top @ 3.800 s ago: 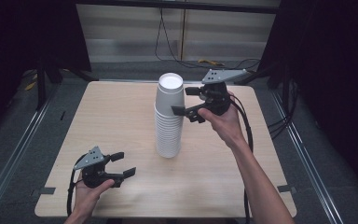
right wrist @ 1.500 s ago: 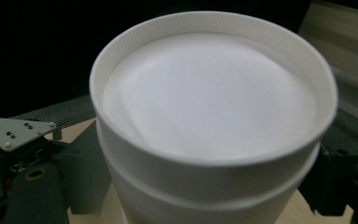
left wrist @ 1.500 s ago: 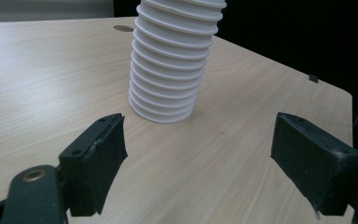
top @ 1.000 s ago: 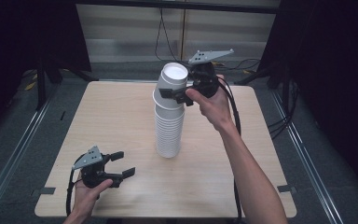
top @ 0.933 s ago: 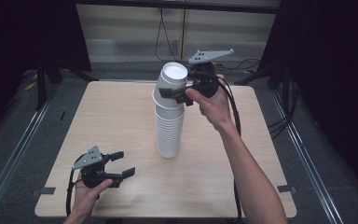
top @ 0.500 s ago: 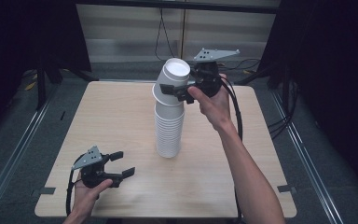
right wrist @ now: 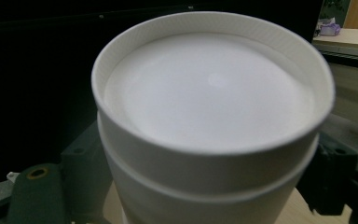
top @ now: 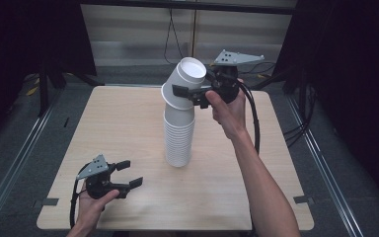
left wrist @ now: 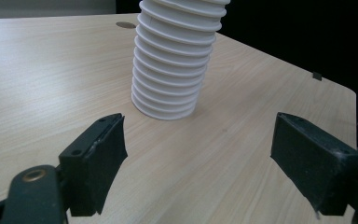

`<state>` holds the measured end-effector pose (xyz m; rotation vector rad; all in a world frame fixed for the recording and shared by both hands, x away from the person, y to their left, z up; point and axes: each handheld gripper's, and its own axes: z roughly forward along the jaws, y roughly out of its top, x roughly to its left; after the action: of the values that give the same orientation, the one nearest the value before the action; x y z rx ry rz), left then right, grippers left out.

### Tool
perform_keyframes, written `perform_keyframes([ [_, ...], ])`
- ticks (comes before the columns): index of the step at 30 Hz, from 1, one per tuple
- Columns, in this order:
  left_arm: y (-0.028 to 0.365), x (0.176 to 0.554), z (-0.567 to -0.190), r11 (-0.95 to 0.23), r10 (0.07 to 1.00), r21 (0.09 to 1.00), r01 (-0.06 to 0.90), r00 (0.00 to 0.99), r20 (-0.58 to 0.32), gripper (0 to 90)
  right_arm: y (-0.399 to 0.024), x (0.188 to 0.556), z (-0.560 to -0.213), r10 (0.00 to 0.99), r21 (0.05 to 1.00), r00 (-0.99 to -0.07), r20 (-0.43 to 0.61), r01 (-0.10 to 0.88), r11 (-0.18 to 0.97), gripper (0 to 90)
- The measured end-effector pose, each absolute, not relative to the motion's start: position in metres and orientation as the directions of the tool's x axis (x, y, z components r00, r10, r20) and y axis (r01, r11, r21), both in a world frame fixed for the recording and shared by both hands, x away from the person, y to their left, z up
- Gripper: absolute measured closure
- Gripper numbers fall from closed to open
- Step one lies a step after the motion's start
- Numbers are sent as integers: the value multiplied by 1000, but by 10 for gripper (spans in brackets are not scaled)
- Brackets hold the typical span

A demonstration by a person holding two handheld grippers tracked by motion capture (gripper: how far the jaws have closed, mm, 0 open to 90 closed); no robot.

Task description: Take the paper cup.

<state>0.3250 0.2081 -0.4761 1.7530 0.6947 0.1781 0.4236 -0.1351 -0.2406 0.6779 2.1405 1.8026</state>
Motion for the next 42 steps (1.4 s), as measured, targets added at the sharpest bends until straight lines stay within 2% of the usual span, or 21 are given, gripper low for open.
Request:
perform_keyframes([
  [14,207,324,-477,-147,539,923,357,811,-228,177,-152,413,-237,487,983,-862,137,179,41,187],
  [36,206,325,-477,-149,541,923,355,811,-224,178,-191,392,-242,530,986,-837,139,167,6,190],
  [39,205,324,-476,-158,559,922,353,802,-212,178,-196,389,-243,537,986,-832,140,165,0,191],
  [42,204,324,-476,-179,539,924,338,819,-195,178,-202,385,-246,541,985,-828,149,174,-5,192],
])
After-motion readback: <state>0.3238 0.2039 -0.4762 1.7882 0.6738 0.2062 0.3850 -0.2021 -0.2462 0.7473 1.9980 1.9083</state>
